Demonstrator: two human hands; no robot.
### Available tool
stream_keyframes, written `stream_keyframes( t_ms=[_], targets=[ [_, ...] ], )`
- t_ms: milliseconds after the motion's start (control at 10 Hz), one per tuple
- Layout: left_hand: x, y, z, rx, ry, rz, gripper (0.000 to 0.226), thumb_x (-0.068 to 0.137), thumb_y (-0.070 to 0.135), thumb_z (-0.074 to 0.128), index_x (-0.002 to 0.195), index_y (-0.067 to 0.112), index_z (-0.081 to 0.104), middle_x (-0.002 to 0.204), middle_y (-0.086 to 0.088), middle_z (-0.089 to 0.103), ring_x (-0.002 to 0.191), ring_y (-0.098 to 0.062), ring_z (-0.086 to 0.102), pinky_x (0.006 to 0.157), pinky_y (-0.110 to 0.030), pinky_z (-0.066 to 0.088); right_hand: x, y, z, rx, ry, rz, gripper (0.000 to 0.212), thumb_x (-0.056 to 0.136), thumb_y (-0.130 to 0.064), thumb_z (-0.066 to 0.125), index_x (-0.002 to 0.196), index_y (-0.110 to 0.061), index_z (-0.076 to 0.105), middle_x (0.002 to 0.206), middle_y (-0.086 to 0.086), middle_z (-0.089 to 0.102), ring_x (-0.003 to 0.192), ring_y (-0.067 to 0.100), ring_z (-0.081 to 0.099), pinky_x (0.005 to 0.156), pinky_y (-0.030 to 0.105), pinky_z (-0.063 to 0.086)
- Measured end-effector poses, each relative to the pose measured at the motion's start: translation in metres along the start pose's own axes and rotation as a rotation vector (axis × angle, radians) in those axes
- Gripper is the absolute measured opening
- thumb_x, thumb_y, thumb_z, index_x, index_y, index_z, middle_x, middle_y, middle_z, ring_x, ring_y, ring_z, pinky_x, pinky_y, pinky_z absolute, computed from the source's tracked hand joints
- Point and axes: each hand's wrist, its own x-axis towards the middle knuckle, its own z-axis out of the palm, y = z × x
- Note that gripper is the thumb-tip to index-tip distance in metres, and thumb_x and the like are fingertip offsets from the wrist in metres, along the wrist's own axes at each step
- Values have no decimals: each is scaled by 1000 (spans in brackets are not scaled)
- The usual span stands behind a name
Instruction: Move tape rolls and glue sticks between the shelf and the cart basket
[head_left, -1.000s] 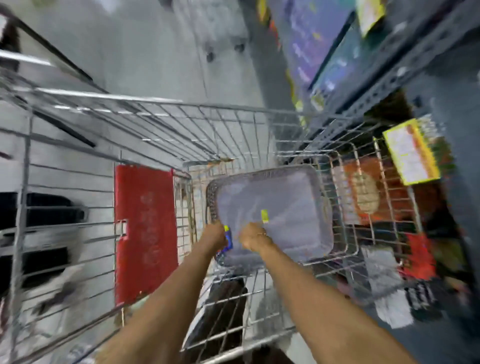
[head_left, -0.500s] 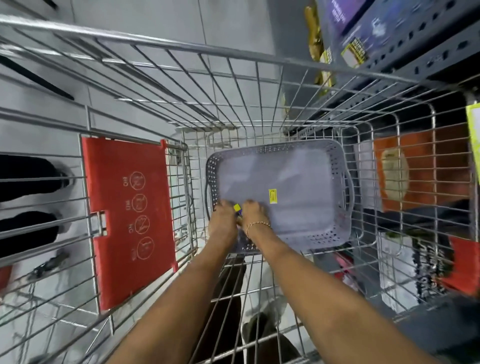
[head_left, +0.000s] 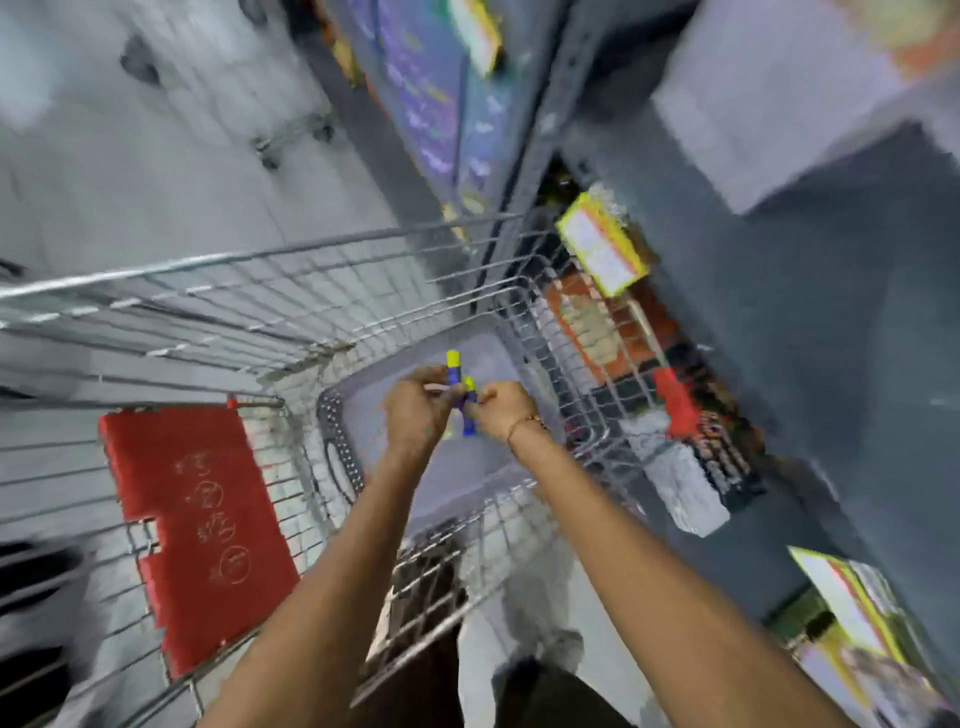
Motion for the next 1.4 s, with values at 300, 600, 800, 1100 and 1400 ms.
stream_keyframes(
  t_ms=[300,600,800,1100,1400],
  targets=[
    [-187,146,147,-144,-432,504,26,81,7,71,105,14,68,94,-10,74,83,-16,72,81,-31,58,-236,155,-178,695,846,-157,5,78,-20,74,81,-20,70,77,2,73,68,11,66,70,28,54],
    [-408,147,335,76,-884,796,27,77,5,74,103,10,69,89,-8,75,76,-6,70,80,-23,56,-426,384,-206,790,1353,210,24,79,-17,75,65,-31,60,72,1,70,67,14,64,75,42,58],
    [-494,128,424,293,-1005,916,21,76,7,74,96,8,68,92,-13,76,84,-22,73,81,-28,56,-479,492,-208,838,1459,441,13,81,-14,73,87,-3,69,85,19,76,75,20,67,89,50,53],
    [-517,105,474,356,-885,991,18,76,10,74,93,9,66,86,-8,77,80,-18,73,78,-26,56,-463,541,-222,898,1462,416,15,80,-9,73,93,-2,69,93,19,76,73,16,64,86,36,56],
    [-505,111,468,523,-954,923,40,78,-7,58,116,7,61,111,-11,69,100,-25,66,94,-29,52,-462,541,-205,975,1507,459,38,79,-5,74,115,-4,63,98,7,70,79,21,66,85,31,53]
  ],
)
